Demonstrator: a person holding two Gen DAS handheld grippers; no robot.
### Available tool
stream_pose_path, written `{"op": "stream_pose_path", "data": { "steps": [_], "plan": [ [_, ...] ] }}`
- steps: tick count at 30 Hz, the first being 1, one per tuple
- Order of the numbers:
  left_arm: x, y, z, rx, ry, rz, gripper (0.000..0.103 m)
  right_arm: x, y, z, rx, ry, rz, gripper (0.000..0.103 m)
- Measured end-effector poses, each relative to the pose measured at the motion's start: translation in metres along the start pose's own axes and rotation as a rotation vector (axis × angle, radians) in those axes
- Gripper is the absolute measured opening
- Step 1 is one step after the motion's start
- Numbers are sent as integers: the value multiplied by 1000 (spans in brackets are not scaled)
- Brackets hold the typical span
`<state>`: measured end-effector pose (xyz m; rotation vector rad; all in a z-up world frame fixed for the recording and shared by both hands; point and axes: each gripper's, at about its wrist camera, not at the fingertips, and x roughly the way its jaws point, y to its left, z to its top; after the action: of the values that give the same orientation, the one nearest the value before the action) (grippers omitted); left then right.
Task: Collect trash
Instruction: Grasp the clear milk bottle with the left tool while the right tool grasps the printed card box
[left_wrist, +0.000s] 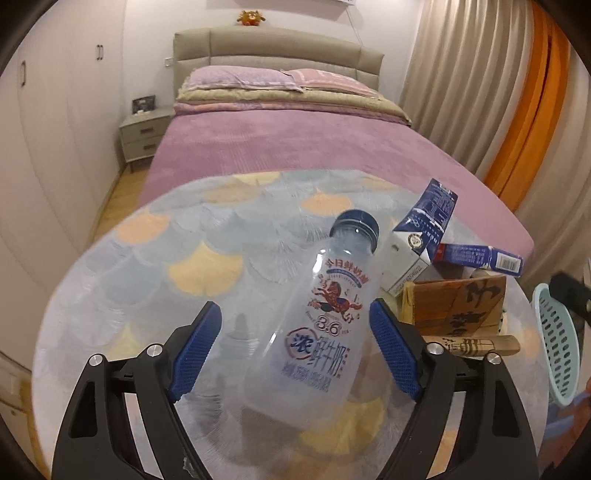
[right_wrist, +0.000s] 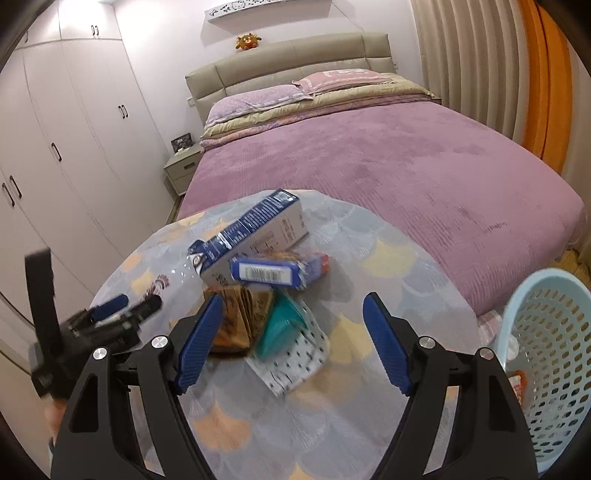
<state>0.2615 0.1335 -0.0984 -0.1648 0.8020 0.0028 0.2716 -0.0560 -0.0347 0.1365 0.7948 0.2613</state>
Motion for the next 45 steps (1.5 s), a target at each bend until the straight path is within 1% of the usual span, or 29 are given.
{"op": "stream_pose_path", "data": {
  "steps": [1,4,8,9,10,12,14,16,17,19,22,26,28,31,33,36,38,40,42,45],
  "plan": [
    [2,2,-2,-1,0,-10,81,6,7,3,-15,3,-12,74],
    [5,-1,-7,10,-6,-10,81,21,18,10,-27,29,-53,74],
    [15,-3,-13,20,15,-21,79,39,18,14,14,64,-38,74],
    [17,-5,-14,29,26,-14,77,42,18,15,21,69,-44,74],
    [17,-6,-14,36,22,-13,76,48,18,17,28,74,-55,74],
    [14,-11,-15,57,0,-1,76,56,17,18,42,86,-55,74],
    [12,-15,-17,81,-17,30,76,64,14,19,62,108,-57,74],
    [8,-18,-19,94,-32,40,76,68,7,18,85,116,-37,61],
    [6,-18,-19,96,-35,38,76,68,2,17,96,114,-40,61],
    [6,-17,-19,93,-33,35,74,64,-7,14,104,102,-46,60],
    [7,-13,-19,78,-25,16,67,55,-17,10,105,86,-43,60],
    [8,-11,-18,70,-22,-5,66,38,-38,-4,87,75,-55,60],
    [10,-11,-17,73,-22,-13,65,27,-49,-15,83,74,-38,60],
    [12,-9,-16,73,-15,-22,64,15,-57,-29,39,67,-42,60],
    [13,-9,-16,74,-13,-22,64,7,-58,-45,-15,63,-49,60],
    [13,-9,-15,71,-8,-24,64,2,-59,-62,-53,78,-58,61],
    [15,-8,-15,67,-2,-30,64,3,-64,-73,-42,120,-48,62],
    [15,-7,-15,65,2,-35,64,3,-70,-78,-1,150,-38,67],
    [17,-6,-14,65,6,-37,64,0,-74,-80,53,144,-13,75],
    [18,-7,-15,67,13,-38,64,4,-71,-78,78,153,-21,76]
  ]
}}
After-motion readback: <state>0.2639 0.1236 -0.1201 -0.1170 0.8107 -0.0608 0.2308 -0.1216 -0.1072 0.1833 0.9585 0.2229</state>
